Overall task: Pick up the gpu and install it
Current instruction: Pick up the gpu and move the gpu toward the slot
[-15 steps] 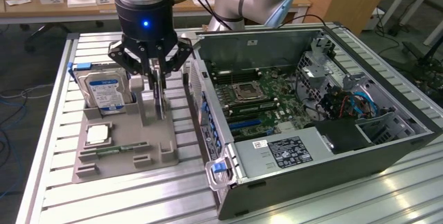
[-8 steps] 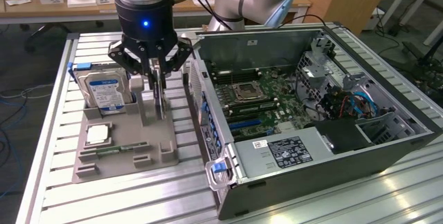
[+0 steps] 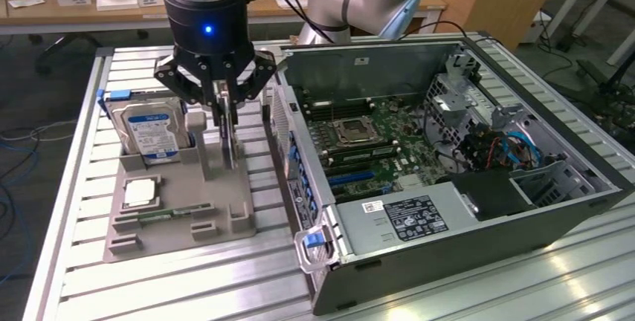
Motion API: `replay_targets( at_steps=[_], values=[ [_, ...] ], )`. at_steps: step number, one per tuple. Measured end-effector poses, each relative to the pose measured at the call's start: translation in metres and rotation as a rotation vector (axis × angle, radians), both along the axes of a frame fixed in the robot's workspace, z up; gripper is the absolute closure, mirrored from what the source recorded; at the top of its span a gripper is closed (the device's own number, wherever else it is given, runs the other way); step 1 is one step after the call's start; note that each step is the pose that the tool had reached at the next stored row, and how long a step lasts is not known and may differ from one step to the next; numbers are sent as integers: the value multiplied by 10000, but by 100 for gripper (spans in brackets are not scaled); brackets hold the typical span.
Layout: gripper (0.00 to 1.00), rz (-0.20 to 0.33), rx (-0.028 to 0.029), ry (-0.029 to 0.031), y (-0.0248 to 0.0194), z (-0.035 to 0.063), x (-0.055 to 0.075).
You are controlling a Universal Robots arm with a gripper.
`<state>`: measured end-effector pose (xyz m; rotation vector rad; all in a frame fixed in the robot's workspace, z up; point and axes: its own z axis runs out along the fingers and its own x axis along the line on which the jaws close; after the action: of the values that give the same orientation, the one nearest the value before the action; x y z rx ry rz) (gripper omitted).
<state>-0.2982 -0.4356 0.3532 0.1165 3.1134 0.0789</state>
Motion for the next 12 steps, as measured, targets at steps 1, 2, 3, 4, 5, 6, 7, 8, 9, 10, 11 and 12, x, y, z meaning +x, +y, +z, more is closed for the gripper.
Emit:
replay_targets(
  at_steps=[1, 2, 3, 4, 5, 6, 7, 8, 9, 10, 11, 12],
  values=[
    [73, 0, 0, -1, 0, 7, 0],
    [73, 0, 1, -1, 0, 14, 0],
    [73, 0, 1, -1, 0, 19, 0],
    [73, 0, 0, -1, 0, 25, 0],
    [73, 0, 0, 0, 0, 29, 0],
    [73, 0, 1, -1, 0, 32, 0],
    [73, 0, 1, -1, 0, 34, 0],
    [73, 1, 2, -2, 0, 35, 0],
    [73, 0, 0, 0, 0, 37, 0],
    [73, 0, 0, 0, 0, 37, 0],
    [73, 0, 0, 0, 0, 37, 0],
    [73, 1, 0, 0, 0, 37, 0]
  ],
)
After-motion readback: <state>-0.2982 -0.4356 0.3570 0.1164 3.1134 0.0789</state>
